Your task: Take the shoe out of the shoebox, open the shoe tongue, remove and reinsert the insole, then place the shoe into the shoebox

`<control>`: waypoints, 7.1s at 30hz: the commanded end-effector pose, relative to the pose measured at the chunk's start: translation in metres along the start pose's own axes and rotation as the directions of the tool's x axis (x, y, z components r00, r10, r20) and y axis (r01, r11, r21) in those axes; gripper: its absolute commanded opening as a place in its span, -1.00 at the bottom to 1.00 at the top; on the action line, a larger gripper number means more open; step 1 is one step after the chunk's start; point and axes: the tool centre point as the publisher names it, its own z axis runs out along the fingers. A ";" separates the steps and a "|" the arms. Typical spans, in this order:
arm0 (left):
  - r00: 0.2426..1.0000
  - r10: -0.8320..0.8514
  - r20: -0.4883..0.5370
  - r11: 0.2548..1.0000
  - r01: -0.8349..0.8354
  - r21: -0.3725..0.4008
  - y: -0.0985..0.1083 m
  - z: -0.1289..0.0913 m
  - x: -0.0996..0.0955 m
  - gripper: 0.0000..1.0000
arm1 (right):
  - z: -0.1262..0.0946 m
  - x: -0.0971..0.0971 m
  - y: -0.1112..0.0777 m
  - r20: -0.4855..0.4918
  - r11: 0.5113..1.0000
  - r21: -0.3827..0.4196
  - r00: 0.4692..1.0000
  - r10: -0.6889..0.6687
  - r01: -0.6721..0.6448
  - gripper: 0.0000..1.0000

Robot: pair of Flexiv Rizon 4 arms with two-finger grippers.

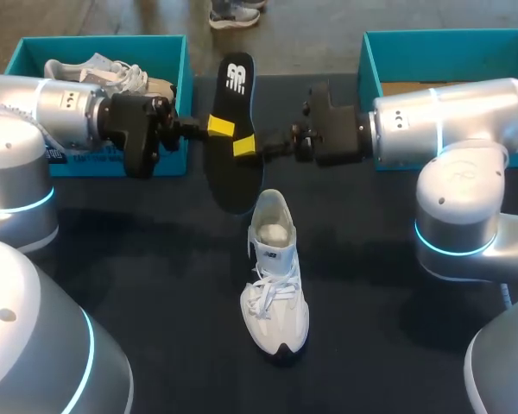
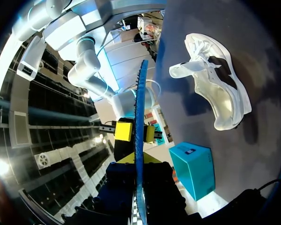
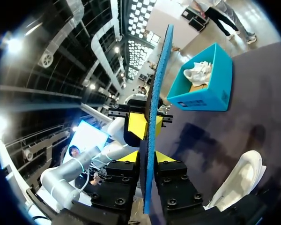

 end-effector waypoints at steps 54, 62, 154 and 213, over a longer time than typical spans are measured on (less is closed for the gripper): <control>0.901 -0.317 -0.295 0.948 0.314 -0.058 -0.054 -0.072 0.030 1.00 | -0.015 -0.034 -0.005 0.007 0.986 -0.052 0.988 -0.155 0.155 -1.00; 0.901 -0.317 -0.295 0.948 0.314 -0.058 -0.054 -0.072 0.030 1.00 | -0.015 -0.034 -0.005 0.007 0.986 -0.052 0.988 -0.155 0.155 -1.00; -0.114 -0.937 -0.329 0.088 0.837 -0.540 -0.052 -0.052 0.190 1.00 | -0.020 -0.107 -0.003 0.033 0.880 -0.102 0.886 -0.463 0.463 -1.00; -0.248 -0.904 -0.349 -0.061 0.882 -0.467 -0.056 -0.048 0.207 1.00 | -0.032 -0.119 0.005 0.091 0.841 -0.143 0.853 -0.514 0.521 -1.00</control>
